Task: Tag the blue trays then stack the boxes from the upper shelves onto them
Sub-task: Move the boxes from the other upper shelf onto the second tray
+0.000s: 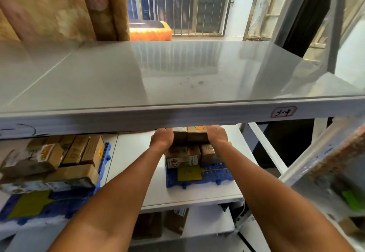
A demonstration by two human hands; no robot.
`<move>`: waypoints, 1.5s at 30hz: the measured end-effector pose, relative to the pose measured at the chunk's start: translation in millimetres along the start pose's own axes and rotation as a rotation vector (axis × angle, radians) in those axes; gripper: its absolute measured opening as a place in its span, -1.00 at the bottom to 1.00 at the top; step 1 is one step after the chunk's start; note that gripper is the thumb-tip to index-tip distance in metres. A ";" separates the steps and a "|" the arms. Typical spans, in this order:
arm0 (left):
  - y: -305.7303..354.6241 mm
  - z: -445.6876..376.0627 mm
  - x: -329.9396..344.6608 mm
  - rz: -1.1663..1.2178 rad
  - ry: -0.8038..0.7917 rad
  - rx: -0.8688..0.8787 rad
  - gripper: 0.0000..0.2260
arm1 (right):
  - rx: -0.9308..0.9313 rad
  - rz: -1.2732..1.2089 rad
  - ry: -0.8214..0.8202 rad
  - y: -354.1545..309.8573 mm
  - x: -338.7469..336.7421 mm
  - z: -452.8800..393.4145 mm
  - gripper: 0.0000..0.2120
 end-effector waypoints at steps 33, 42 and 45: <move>-308.0 367.3 -265.9 -0.117 0.094 -0.048 -0.55 | -0.351 0.302 -0.273 -56.1 59.9 480.7 -0.41; -301.1 325.3 -259.5 -0.012 -0.016 -0.009 -0.58 | -0.268 0.257 -0.216 -62.6 78.7 452.1 -0.43; -270.4 294.0 -242.1 0.052 -0.048 0.036 -0.56 | -0.243 0.258 -0.170 -62.3 67.7 421.1 -0.53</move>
Point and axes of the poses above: each hand's wrist, its own z-axis away from the middle knuckle, its own x-axis out of the palm, y = z × x, the point moved 4 cm from there along -z, towards the middle knuckle, and after that the axes turned 9 degrees about -x, right-handed, at the moved point
